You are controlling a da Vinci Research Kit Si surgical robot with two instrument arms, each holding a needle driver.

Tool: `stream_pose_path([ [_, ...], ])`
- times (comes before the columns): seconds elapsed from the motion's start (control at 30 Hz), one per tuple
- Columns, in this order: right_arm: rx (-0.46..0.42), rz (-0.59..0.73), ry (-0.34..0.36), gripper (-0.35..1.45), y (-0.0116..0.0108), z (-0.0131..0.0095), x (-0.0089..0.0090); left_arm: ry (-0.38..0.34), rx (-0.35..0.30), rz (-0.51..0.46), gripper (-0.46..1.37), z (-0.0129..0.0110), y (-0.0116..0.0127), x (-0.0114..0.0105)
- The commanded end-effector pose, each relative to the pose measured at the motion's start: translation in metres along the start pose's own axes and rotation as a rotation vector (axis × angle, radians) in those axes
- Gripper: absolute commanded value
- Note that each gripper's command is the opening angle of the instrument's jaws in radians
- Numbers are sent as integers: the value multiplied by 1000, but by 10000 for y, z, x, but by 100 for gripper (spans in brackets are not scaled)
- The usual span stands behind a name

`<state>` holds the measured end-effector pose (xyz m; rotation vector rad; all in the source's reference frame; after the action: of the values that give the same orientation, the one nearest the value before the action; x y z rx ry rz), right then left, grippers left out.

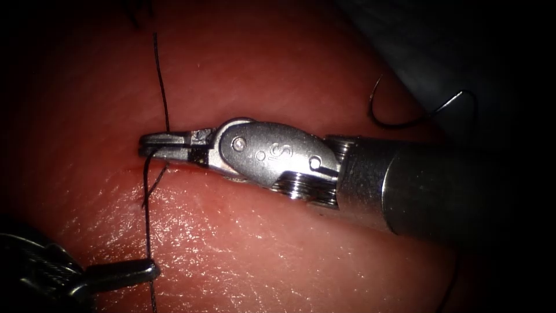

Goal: Wound Closure
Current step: Hand over the suture from the left to the right gripper, then grab the suture with the left gripper

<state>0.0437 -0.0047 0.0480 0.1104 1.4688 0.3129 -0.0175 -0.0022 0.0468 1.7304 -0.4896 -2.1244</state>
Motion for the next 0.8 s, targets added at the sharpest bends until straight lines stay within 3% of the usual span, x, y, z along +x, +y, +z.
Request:
stream_pose_path([
  [0.03,-7,-2,0,-35,0,0,-1,-1,-4,15,95,1,0,1],
  [0.37,-10,-3,-3,-35,-3,0,-1,-23,20,38,84,30,2,5],
  [0.47,-10,-3,-3,-35,-4,0,-1,-22,20,40,25,30,3,5],
  [0.53,-10,-3,-3,-35,-5,0,0,-18,17,41,-35,26,4,5],
  [0.8,-11,-2,-4,-35,-5,0,0,-2,-20,58,-35,5,2,1],
])
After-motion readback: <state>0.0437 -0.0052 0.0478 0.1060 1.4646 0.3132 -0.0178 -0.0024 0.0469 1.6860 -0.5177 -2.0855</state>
